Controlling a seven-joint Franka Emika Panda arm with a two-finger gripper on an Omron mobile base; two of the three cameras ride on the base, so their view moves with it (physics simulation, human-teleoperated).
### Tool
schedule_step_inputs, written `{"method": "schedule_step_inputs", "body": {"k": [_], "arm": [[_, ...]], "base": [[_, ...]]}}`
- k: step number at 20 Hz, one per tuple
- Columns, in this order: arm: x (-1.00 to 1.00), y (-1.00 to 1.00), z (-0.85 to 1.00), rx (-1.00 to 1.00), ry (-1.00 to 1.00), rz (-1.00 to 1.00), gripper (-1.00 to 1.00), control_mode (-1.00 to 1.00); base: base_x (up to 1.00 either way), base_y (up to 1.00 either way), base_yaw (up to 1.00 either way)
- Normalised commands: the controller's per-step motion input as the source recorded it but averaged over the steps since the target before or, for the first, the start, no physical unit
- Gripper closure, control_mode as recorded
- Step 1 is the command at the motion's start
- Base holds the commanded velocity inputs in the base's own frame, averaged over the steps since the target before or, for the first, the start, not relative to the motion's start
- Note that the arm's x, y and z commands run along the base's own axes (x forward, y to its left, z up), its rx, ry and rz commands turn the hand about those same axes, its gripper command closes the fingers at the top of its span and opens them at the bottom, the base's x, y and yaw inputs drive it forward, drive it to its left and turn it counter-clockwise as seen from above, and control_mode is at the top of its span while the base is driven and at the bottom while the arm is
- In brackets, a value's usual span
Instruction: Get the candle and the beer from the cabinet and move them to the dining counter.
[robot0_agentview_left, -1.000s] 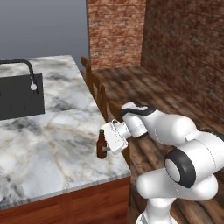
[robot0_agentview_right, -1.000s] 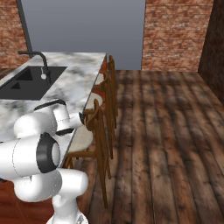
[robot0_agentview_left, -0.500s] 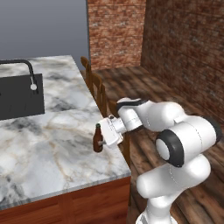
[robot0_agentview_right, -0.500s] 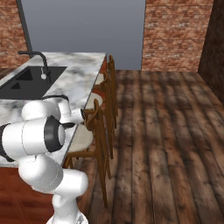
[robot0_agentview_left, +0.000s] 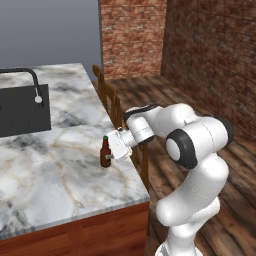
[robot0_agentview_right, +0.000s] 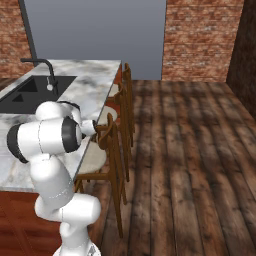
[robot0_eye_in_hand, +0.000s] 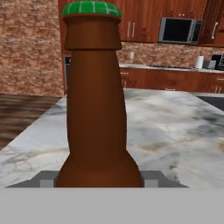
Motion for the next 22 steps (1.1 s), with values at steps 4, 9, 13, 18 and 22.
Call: {"method": "schedule_step_inputs", "body": {"k": [4, 9, 13, 18, 22], "arm": [[0.39, 0.18, -0.14, 0.00, 0.00, 0.00, 1.00, -1.00], [0.25, 0.09, -0.20, 0.00, -0.02, 0.00, 1.00, -1.00], [0.19, 0.05, -0.24, 0.00, -0.02, 0.00, 1.00, -1.00], [0.18, 0.06, -0.25, 0.00, 0.00, 0.00, 1.00, -1.00], [0.16, 0.05, -0.27, 0.00, 0.00, 0.00, 1.00, -1.00]], "base": [[0.00, 0.00, 0.00], [0.00, 0.00, 0.00], [0.00, 0.00, 0.00], [0.00, 0.00, 0.00], [0.00, 0.00, 0.00]]}}
